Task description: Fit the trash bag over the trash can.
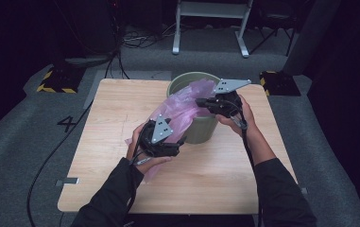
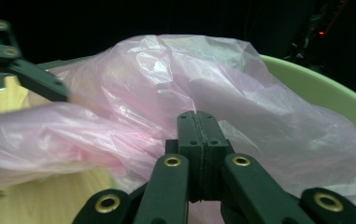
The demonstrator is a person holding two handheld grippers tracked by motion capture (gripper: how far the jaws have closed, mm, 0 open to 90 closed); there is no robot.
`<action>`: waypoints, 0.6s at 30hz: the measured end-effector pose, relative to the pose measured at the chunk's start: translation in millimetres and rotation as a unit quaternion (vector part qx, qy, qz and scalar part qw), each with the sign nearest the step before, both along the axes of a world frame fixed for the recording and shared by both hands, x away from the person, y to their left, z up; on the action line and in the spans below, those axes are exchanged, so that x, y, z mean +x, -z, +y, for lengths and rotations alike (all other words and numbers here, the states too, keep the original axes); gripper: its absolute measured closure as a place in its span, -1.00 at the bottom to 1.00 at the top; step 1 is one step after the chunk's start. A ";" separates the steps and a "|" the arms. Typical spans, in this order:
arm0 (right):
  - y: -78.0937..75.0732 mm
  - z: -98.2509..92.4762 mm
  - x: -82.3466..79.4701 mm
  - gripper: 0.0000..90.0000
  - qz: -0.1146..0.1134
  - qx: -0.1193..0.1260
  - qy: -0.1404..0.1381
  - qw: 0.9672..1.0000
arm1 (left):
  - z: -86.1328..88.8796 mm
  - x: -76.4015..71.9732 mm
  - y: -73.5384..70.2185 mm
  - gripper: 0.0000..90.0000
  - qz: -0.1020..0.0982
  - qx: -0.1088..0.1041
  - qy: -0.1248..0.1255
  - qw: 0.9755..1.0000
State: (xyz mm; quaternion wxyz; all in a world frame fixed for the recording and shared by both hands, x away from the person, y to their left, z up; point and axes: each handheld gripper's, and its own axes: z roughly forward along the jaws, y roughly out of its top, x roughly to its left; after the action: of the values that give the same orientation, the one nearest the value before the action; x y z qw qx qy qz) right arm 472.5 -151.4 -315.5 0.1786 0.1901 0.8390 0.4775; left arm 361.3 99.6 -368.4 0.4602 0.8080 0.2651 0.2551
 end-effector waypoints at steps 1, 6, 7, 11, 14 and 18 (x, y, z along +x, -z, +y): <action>0.0 0.0 0.0 1.00 0.000 0.000 0.000 1.000 | 0.0 0.0 0.0 -0.61 0.000 0.000 0.000 1.000; -2.1 -13.5 6.6 1.00 -0.005 0.005 0.029 1.000 | 30.2 -11.5 7.9 -0.63 -0.001 0.001 -0.032 0.999; -2.1 -13.5 6.6 1.00 -0.005 0.005 0.029 1.000 | 30.2 -11.5 7.9 -0.63 -0.001 0.001 -0.032 0.999; -3.2 -26.6 13.7 1.00 -0.006 0.003 0.054 0.999 | 48.9 -13.7 15.8 -0.62 0.024 -0.007 -0.030 0.999; -2.6 -33.2 18.5 1.00 -0.005 -0.001 0.070 0.998 | 53.6 -11.4 21.9 -0.59 0.042 -0.013 -0.021 0.999; 0.1 -37.0 23.8 1.00 0.000 -0.007 0.083 0.997 | 53.2 -8.8 25.2 -0.26 0.045 -0.008 -0.012 0.999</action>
State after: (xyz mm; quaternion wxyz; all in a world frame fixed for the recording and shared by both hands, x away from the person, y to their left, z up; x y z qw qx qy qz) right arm 496.3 -188.3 -315.5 0.2194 0.2578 0.8235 0.4552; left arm 352.5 152.8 -393.7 0.4506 0.8119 0.2976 0.2218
